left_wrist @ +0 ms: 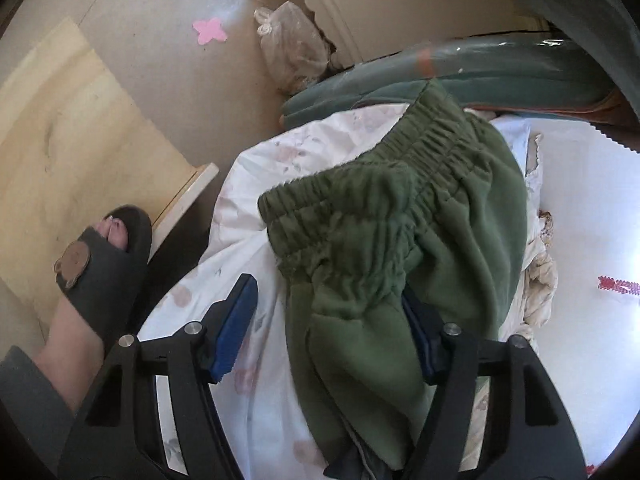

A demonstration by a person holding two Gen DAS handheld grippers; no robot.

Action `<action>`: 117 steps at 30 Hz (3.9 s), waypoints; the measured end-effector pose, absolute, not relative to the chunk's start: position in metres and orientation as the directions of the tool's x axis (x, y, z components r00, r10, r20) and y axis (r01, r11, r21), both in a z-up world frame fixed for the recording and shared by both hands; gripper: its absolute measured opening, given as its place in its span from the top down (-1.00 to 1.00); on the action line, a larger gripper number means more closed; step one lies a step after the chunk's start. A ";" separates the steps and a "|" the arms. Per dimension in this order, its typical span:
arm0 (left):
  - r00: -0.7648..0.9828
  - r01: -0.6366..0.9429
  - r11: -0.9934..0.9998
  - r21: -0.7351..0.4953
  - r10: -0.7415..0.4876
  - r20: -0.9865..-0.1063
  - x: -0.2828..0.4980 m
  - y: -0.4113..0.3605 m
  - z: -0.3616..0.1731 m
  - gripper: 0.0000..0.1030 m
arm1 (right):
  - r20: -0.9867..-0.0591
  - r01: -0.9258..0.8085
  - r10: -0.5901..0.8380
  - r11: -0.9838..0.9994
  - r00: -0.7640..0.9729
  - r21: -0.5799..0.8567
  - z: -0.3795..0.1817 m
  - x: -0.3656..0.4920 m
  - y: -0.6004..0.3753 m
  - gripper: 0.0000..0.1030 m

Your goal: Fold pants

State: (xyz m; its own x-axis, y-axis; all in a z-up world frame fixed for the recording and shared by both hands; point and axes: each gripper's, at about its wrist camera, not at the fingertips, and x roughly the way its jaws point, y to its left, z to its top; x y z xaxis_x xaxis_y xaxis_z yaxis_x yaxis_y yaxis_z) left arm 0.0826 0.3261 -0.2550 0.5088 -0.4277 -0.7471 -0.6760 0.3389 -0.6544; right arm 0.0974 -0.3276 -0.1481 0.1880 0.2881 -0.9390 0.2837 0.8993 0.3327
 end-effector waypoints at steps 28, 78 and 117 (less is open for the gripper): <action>0.798 0.095 0.987 0.131 0.003 -0.602 0.104 0.008 0.010 0.81 | -0.853 0.264 0.326 0.852 0.407 0.452 -0.068 0.100 -0.361 -0.08; 0.093 0.209 0.978 -0.004 -0.024 -0.995 0.106 -0.013 -0.178 -0.88 | -0.807 0.074 0.528 0.823 0.265 0.563 -0.160 0.169 -0.299 0.58; 0.341 -0.045 0.998 -0.047 -0.029 -0.940 0.115 0.028 -0.096 -0.99 | -0.796 0.247 0.512 0.767 0.322 0.593 -0.116 0.085 -0.325 0.66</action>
